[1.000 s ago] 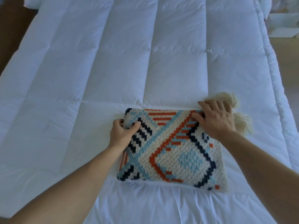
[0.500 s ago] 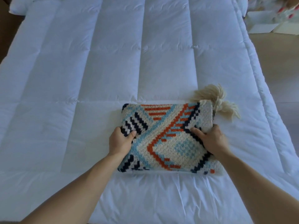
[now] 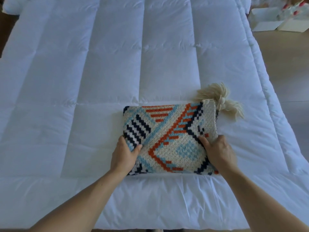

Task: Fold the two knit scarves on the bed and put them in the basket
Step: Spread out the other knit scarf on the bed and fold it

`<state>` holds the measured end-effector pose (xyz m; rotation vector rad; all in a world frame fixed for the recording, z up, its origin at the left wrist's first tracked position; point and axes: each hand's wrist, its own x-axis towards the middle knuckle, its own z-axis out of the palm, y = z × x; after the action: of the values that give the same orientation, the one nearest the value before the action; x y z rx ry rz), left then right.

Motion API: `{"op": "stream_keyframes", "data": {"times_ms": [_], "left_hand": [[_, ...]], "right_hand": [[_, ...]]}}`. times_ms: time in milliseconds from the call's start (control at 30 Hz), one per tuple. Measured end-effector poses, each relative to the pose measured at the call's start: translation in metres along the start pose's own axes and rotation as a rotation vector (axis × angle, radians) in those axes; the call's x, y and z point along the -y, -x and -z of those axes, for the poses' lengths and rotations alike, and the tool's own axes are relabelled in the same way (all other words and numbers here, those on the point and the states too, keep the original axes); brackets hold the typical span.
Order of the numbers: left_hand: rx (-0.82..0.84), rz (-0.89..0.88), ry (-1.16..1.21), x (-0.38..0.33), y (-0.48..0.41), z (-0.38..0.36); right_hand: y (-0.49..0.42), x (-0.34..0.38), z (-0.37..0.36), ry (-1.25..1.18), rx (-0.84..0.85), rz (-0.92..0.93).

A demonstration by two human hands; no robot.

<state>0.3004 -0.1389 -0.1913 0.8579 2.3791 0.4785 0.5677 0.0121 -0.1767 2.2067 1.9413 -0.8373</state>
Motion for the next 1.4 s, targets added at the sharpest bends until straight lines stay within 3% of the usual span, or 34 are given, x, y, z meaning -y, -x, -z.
{"op": "stream_keyframes", "data": {"times_ms": [100,167,267,333,400,500,767,900,1033,1167,1400], "left_hand": [[0.057,-0.008,-0.065,-0.010,0.001,0.008],[0.015,-0.023,-0.258,-0.023,0.002,0.014],[-0.125,-0.280,-0.415,-0.057,-0.011,0.010],[-0.072,-0.440,-0.444,-0.079,-0.022,-0.004],[-0.014,-0.512,-0.503,-0.087,-0.032,-0.022],[0.027,-0.493,-0.572,-0.082,-0.049,-0.042],[-0.053,-0.404,-0.579,-0.065,-0.058,-0.051],[-0.031,-0.386,-0.582,-0.067,-0.058,-0.047],[0.015,-0.576,-0.585,-0.072,-0.039,-0.040],[0.087,-0.791,-0.639,-0.057,-0.014,-0.035],[0.229,-0.841,-0.826,-0.028,-0.026,-0.037]], "right_hand": [[0.000,0.003,0.003,0.048,-0.044,0.028],[0.004,0.013,0.000,0.098,-0.137,0.091],[0.013,0.043,-0.007,0.238,-0.204,0.474],[0.013,0.061,-0.018,0.310,-0.159,0.781],[0.001,0.069,-0.031,0.341,-0.086,0.885],[-0.031,0.065,-0.039,0.380,-0.013,0.796],[-0.081,0.041,-0.022,0.346,-0.065,0.502],[-0.080,0.045,-0.021,0.353,-0.051,0.458],[-0.043,0.051,-0.008,0.353,-0.147,0.637],[0.008,0.033,-0.028,0.349,-0.015,0.922],[-0.008,0.006,-0.048,0.451,0.115,0.892]]}}
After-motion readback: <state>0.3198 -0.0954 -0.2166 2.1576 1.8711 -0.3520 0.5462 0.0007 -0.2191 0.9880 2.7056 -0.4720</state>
